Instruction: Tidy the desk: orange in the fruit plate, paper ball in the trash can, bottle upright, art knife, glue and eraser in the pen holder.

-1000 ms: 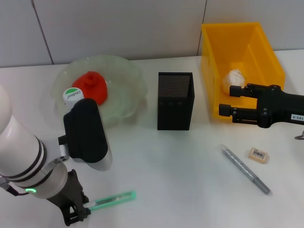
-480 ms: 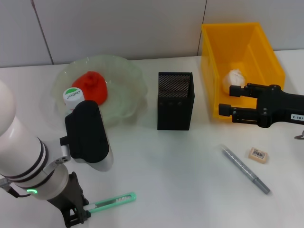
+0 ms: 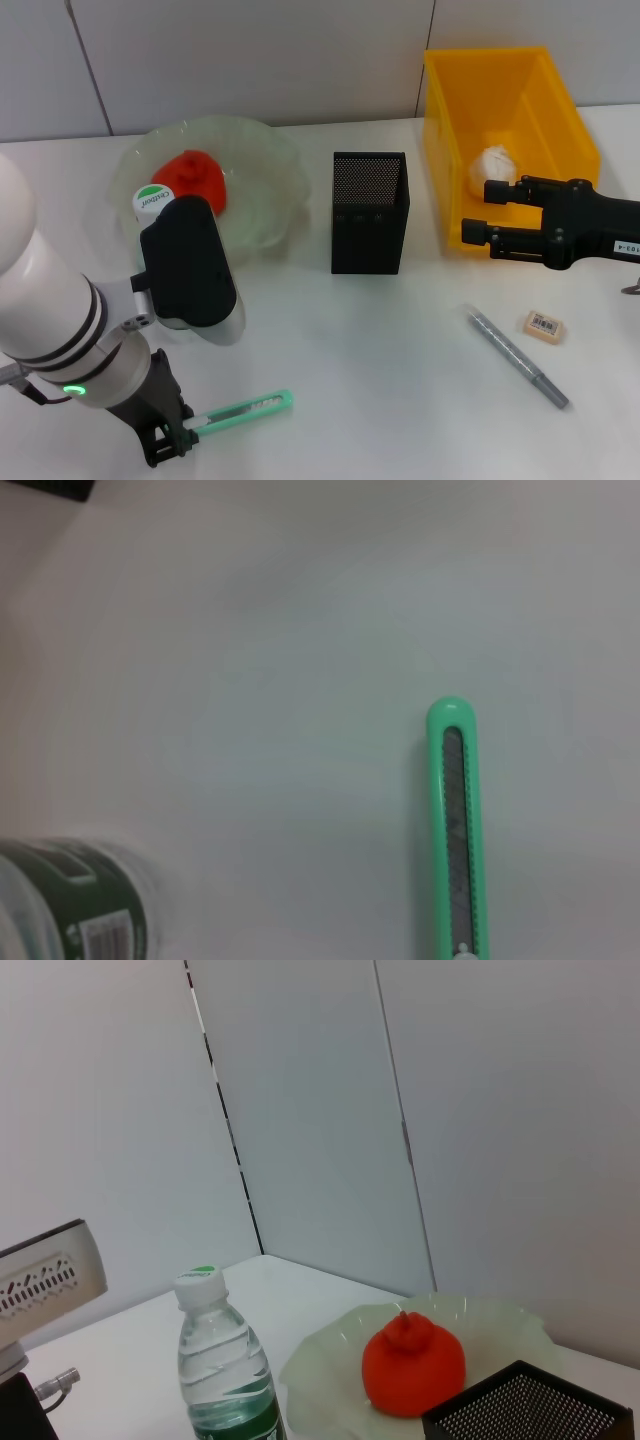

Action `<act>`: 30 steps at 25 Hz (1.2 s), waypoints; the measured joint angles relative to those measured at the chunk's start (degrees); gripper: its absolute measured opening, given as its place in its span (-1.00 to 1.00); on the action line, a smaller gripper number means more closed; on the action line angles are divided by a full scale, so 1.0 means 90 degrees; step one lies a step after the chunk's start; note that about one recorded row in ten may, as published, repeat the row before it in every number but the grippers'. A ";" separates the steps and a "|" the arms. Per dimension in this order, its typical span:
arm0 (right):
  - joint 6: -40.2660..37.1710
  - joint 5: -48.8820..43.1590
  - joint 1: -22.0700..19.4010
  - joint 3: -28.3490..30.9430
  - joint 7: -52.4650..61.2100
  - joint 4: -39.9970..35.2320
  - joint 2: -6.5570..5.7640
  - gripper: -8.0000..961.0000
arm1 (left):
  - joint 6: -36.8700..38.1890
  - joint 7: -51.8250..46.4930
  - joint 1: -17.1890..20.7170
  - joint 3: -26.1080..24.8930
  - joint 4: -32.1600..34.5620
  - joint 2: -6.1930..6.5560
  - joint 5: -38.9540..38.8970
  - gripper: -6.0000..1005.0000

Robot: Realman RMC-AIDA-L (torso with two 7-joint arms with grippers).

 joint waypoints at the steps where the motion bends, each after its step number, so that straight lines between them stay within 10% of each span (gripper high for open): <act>1: 0.0002 0.0004 -0.0003 0.0001 -0.0001 0.0003 0.0000 0.57 | 0.0005 -0.0028 -0.0019 -0.0020 0.0014 -0.0005 -0.0010 -0.60; 30: 0.0121 0.0005 -0.0062 0.0249 -0.0093 -0.0075 -0.0010 0.57 | 0.0698 -0.0286 -0.0306 -0.1067 0.2302 0.0021 -0.0911 -0.60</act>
